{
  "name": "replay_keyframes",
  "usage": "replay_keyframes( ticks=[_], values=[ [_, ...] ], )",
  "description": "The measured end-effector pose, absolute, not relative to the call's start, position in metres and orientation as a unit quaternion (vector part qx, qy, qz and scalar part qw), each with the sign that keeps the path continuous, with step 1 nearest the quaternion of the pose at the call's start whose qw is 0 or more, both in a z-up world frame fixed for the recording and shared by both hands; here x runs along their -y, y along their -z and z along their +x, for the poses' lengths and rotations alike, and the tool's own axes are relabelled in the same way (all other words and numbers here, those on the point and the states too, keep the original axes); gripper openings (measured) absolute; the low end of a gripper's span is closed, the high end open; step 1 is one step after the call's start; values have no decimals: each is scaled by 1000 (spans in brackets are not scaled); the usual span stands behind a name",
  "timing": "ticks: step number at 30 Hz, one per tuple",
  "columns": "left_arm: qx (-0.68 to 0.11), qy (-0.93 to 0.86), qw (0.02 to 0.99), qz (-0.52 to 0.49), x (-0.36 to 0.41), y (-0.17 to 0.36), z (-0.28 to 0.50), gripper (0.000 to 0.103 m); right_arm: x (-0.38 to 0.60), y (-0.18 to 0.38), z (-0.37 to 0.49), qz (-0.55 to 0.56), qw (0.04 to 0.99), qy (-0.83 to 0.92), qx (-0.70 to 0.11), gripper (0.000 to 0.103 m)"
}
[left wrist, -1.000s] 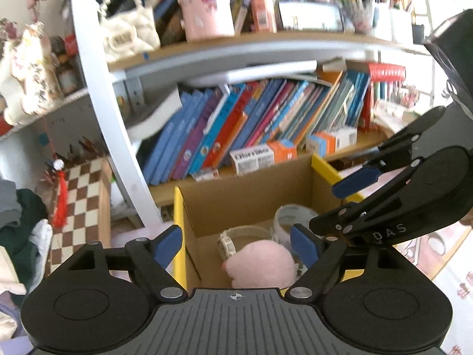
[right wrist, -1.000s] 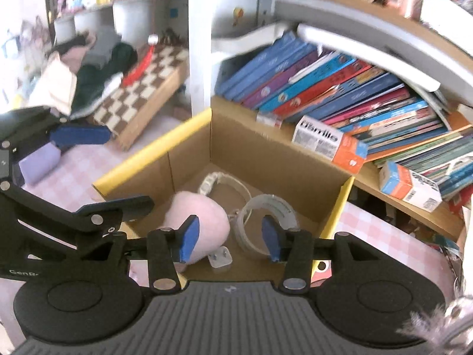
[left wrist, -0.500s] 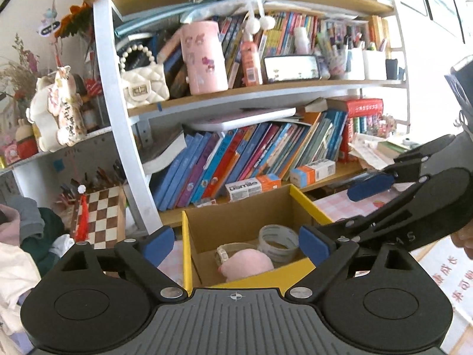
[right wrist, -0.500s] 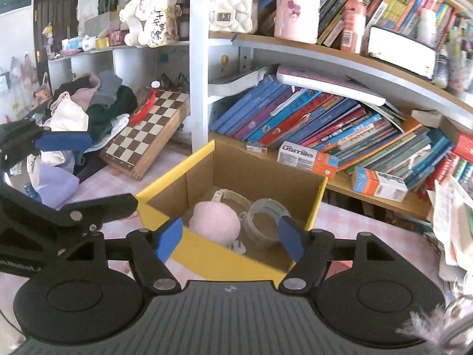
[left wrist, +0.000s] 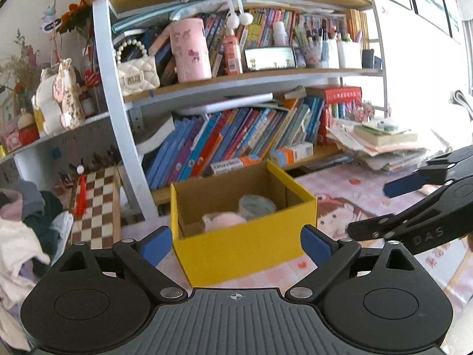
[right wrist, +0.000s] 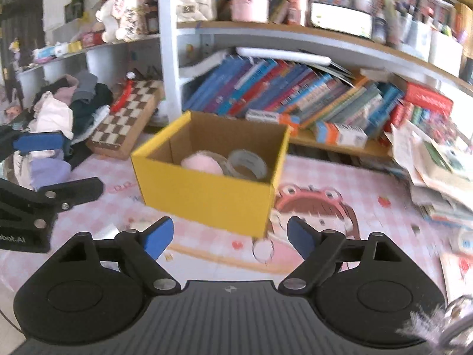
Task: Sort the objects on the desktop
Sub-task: 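Withdraw both tools from the box back over the desk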
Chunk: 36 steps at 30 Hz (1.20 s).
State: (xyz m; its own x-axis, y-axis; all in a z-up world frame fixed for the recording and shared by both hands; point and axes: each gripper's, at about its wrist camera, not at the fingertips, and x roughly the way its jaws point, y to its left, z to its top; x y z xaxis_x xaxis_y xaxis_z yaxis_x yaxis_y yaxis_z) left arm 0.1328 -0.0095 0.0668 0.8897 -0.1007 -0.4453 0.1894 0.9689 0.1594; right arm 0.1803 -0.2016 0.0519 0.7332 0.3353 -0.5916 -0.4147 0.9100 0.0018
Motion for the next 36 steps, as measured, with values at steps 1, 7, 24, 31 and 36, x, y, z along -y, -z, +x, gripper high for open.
replay_keyframes(
  ticks=[1, 7, 24, 31, 36],
  values=[
    [-227, 74, 966, 100, 9, -64, 130, 97, 204, -48, 175, -65, 929, -194, -307, 86],
    [-245, 70, 961, 103, 7, -49, 111, 98, 214, -30, 153, -64, 931, -163, -321, 87],
    [-290, 49, 949, 112, 2, -13, 80, 98, 215, 6, 113, -54, 931, -106, -345, 93],
    [-310, 43, 942, 120, 5, 4, 72, 98, 192, 18, 103, -93, 923, -128, -352, 97],
    [-328, 42, 938, 106, 2, 12, 72, 98, 178, 26, 102, -121, 912, -148, -362, 98]
  ],
)
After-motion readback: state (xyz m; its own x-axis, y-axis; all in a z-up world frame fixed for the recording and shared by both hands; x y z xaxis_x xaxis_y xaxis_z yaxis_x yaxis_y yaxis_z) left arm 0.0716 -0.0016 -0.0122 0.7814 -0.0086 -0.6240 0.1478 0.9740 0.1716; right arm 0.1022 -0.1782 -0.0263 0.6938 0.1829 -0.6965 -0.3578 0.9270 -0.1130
